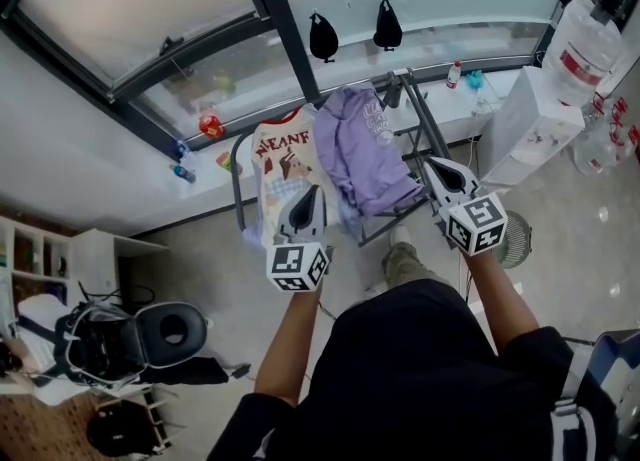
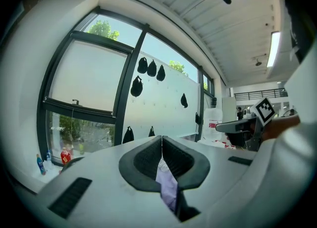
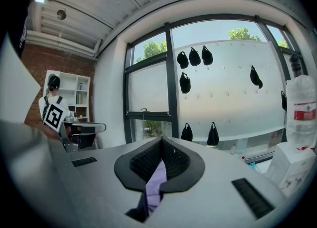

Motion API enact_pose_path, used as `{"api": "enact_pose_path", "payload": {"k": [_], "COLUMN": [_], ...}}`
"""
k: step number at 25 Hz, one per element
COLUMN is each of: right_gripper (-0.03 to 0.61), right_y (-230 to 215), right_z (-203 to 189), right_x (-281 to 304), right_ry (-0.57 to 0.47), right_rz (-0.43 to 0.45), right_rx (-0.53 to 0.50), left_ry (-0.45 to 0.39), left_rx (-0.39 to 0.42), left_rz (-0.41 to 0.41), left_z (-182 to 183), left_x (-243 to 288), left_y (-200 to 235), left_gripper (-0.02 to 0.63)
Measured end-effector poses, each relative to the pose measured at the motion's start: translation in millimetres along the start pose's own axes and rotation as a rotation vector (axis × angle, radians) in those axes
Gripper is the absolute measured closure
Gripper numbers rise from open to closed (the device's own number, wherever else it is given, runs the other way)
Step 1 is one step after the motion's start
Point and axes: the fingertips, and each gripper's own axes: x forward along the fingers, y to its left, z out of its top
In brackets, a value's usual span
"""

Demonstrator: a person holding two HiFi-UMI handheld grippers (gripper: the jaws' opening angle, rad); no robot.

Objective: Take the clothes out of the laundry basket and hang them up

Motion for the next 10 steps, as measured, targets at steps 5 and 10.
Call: {"api": "enact_pose_path", "payload": {"k": [5,10], "right_gripper": [0.580,0.580], "right_y": [1,3], "right_z": [-1,-1], "right_x": [-17,-30], "right_ry": [-0.018,-0.019], "right_rz": [0.016,0.020], "right_rx": [-0.019,-0.022], "left_ry": [-0.014,-0.025], "left_rx": [-0.008,-0.002], "left_rz": [0.013,0.005], "left_z": [-5,-4], "left_x": [-10,-18], "left_y": [-16,-34], "left_gripper": [0.607,0.607]}}
